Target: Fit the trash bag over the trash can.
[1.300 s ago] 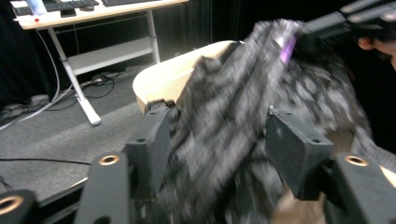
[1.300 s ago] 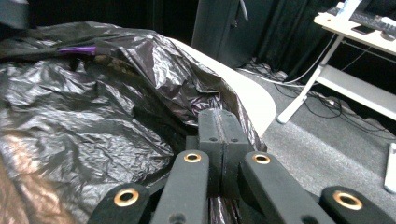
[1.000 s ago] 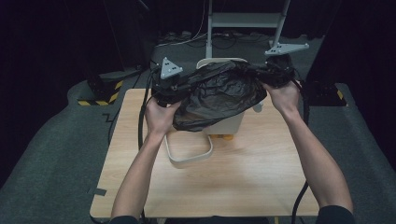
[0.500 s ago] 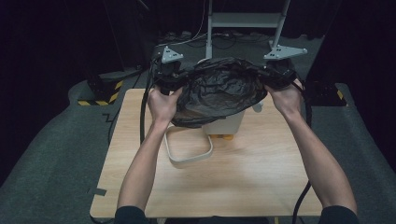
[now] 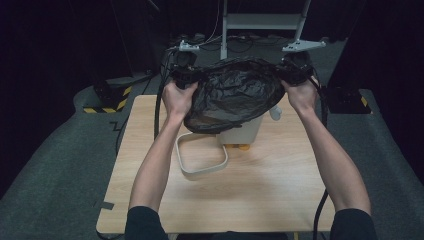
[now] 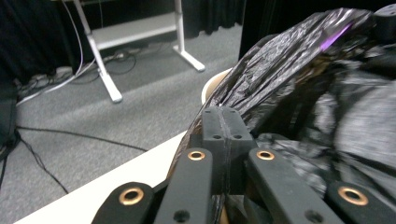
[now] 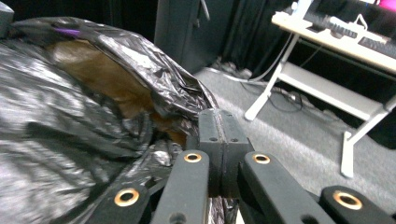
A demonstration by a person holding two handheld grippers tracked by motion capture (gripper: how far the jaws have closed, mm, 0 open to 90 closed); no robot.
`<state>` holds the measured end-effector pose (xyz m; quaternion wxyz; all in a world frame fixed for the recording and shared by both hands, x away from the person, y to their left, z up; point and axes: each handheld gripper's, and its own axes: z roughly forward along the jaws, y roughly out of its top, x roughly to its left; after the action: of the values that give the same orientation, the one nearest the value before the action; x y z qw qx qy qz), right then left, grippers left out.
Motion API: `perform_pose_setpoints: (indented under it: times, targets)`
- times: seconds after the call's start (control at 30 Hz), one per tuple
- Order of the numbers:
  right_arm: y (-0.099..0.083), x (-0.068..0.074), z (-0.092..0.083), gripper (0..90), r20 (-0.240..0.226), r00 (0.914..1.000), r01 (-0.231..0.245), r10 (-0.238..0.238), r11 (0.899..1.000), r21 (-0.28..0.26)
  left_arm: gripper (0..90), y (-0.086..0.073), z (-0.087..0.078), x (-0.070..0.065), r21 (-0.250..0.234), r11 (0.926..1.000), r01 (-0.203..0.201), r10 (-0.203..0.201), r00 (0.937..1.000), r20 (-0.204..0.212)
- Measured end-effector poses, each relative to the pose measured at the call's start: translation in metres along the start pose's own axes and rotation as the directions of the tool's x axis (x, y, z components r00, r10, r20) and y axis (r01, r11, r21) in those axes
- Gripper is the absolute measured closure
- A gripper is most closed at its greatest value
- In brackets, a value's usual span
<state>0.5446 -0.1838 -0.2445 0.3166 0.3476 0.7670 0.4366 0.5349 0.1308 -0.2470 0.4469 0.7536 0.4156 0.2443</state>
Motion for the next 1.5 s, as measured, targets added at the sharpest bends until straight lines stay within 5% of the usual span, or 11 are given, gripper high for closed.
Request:
perform_pose_setpoints:
  times: [0.4, 0.97, 1.33, 1.5]
  targets:
    - [0.002, -0.012, 0.029, 90.0, 0.008, 0.9997, -0.024, 0.024, 0.999, 0.037, 89.9, 0.004, 0.029, 0.018, 0.021, 0.9948, 0.1, -0.1, 0.9948, 0.018]
    - [0.004, -0.022, 0.055, 90.0, -0.019, 0.9967, -0.077, 0.079, 0.992, 0.096, 89.9, 0.007, 0.053, 0.031, 0.082, 0.9831, 0.164, -0.166, 0.9859, 0.021]
    - [-0.008, -0.022, 0.064, 89.9, -0.046, 0.9943, -0.088, 0.096, 0.984, 0.155, 89.7, -0.012, 0.062, 0.038, 0.143, 0.9668, 0.211, -0.217, 0.9759, 0.024]
    - [-0.008, -0.026, 0.053, 80.1, -0.041, 0.9921, -0.113, 0.119, 0.987, 0.118, 69.6, -0.011, 0.046, 0.037, 0.103, 0.974, 0.202, -0.202, 0.9793, -0.01]
